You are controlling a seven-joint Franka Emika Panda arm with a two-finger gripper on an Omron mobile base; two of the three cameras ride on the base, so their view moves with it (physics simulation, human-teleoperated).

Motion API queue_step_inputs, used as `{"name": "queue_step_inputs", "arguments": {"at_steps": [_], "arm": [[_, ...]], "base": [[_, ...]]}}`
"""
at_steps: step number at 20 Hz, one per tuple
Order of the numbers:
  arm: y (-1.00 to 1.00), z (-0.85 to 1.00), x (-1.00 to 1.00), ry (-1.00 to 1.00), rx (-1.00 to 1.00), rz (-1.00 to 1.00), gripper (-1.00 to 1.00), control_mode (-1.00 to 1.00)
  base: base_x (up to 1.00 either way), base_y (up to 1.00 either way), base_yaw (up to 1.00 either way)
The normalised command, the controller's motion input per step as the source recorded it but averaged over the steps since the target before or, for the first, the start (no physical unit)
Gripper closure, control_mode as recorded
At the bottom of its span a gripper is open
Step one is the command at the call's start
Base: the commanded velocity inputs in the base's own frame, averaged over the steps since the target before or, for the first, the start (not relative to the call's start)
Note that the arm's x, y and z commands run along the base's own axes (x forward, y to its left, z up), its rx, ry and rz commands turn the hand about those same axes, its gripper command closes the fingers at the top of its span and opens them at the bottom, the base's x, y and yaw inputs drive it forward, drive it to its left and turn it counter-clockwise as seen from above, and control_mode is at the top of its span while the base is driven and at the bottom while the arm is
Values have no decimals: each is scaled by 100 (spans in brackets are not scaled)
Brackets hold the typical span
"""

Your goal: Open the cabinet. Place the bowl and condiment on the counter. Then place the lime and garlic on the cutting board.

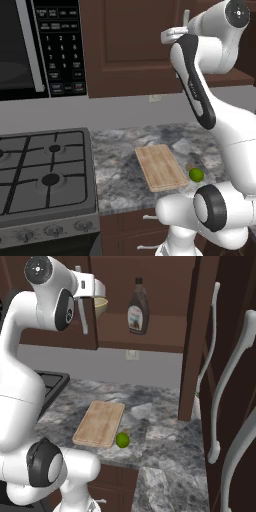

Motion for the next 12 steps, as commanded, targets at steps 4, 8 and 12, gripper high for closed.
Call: {"name": "queue_step_inputs", "arguments": {"at_steps": [4, 8, 12], "arm": [[17, 6, -6, 1, 0, -6, 100, -100], [22, 4, -3, 3, 0, -7, 100, -100], [24, 0, 0, 5, 1, -8, 100, -100]], "base": [[0, 0, 0], [0, 0, 0], [0, 0, 0]]}}
